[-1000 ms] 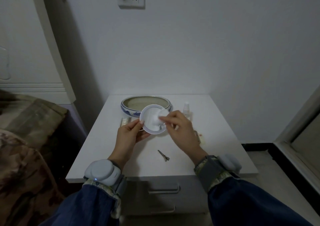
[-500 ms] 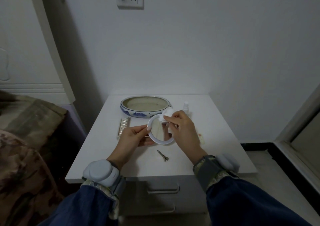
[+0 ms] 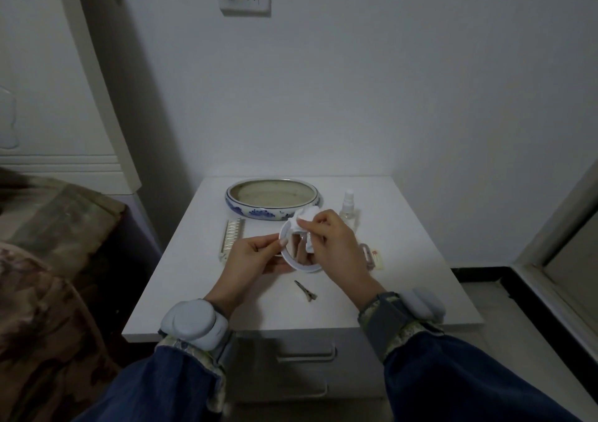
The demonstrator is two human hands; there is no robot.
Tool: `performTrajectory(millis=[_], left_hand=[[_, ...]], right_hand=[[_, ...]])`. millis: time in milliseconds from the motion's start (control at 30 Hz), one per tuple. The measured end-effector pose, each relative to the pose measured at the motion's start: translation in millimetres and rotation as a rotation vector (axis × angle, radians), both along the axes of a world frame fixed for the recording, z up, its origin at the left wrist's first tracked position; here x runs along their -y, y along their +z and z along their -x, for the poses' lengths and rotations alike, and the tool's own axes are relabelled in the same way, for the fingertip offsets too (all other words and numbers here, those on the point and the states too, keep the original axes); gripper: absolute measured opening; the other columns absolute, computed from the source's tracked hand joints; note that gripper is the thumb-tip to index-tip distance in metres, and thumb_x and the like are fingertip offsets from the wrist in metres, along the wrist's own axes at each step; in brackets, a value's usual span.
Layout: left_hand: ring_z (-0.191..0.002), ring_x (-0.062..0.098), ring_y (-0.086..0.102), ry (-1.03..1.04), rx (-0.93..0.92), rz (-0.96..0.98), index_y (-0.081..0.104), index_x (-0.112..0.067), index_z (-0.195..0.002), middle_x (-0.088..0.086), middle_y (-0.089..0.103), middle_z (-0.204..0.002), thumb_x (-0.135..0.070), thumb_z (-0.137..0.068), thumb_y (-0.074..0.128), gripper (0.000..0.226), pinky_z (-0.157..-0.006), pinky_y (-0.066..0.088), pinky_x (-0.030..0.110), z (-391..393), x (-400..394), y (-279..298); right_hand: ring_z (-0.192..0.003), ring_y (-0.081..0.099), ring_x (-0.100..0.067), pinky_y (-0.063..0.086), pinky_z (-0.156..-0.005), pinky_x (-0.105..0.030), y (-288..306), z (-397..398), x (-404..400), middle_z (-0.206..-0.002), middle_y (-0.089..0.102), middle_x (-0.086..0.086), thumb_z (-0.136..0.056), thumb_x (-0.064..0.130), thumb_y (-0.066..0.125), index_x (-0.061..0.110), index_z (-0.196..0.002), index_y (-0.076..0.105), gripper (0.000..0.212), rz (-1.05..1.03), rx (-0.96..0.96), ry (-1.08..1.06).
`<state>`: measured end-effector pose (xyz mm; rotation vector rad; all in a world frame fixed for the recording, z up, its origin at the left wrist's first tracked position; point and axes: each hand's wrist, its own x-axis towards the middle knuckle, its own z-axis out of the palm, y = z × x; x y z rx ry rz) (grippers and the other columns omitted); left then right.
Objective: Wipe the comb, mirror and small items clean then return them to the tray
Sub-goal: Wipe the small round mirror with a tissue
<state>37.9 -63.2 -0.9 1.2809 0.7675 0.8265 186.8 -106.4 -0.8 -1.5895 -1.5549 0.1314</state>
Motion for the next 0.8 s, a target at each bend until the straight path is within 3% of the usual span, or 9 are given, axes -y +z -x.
performTrajectory(millis=[133,233,367,533,667,800], left_hand=[[-0.077,0.027,0.071,0.049,0.02,0.049,0.065,-0.004,-0.111,0.011,0.074,-0.086,-0.01,-0.09,0.057,0.024,-0.065,0.058,0.026,-0.7,-5.5,-3.8],[-0.067,0.019,0.071,0.169,0.079,0.11,0.064,0.0,-0.108,0.014,0.071,-0.082,-0.009,-0.092,0.054,0.021,-0.058,0.055,0.02,1.9,-9.7,-4.7],[-0.057,0.017,0.069,0.251,0.145,0.174,0.061,0.004,-0.108,0.01,0.07,-0.067,-0.006,-0.094,0.051,0.02,-0.052,0.054,0.019,3.6,-13.8,-7.4],[-0.054,0.018,0.068,0.292,0.12,0.193,0.062,0.007,-0.103,0.011,0.069,-0.064,-0.005,-0.094,0.051,0.019,-0.051,0.054,0.02,3.4,-18.9,-13.1],[-0.055,0.016,0.068,0.312,0.075,0.21,0.062,0.007,-0.101,0.013,0.068,-0.07,-0.006,-0.093,0.052,0.018,-0.053,0.056,0.02,3.9,-21.3,-16.2],[-0.054,0.016,0.068,0.331,0.034,0.215,0.062,0.007,-0.098,0.017,0.065,-0.077,-0.007,-0.094,0.053,0.017,-0.053,0.056,0.02,3.9,-21.3,-15.6]], right_hand=[[-0.093,0.056,-0.022,0.034,-0.079,-0.01,0.0,-11.7,-1.2,-0.103,0.054,-0.012,-0.091,0.0,0.051,0.004,-0.117,0.062,0.029,0.044,-0.1,-0.153],[-0.1,0.056,-0.025,0.032,-0.085,-0.011,-1.1,-19.2,0.0,-0.107,0.054,-0.015,-0.092,0.002,0.05,0.007,-0.118,0.062,0.03,0.06,-0.162,-0.259],[-0.104,0.054,-0.027,0.037,-0.093,-0.022,1.4,-18.7,0.5,-0.111,0.054,-0.016,-0.091,0.002,0.049,0.008,-0.118,0.063,0.03,0.097,-0.205,-0.273],[-0.107,0.053,-0.025,0.037,-0.095,-0.024,0.0,-18.5,1.3,-0.115,0.054,-0.013,-0.092,0.005,0.048,0.01,-0.12,0.061,0.031,0.137,-0.222,-0.262],[-0.103,0.054,-0.024,0.037,-0.089,-0.022,-2.2,-18.6,-0.4,-0.112,0.055,-0.012,-0.091,0.005,0.049,0.012,-0.118,0.063,0.031,0.143,-0.223,-0.255],[-0.082,0.048,-0.01,0.032,-0.073,-0.012,-4.0,-17.2,-1.5,-0.103,0.055,-0.008,-0.09,0.005,0.05,0.014,-0.114,0.065,0.03,0.144,-0.212,-0.222]])
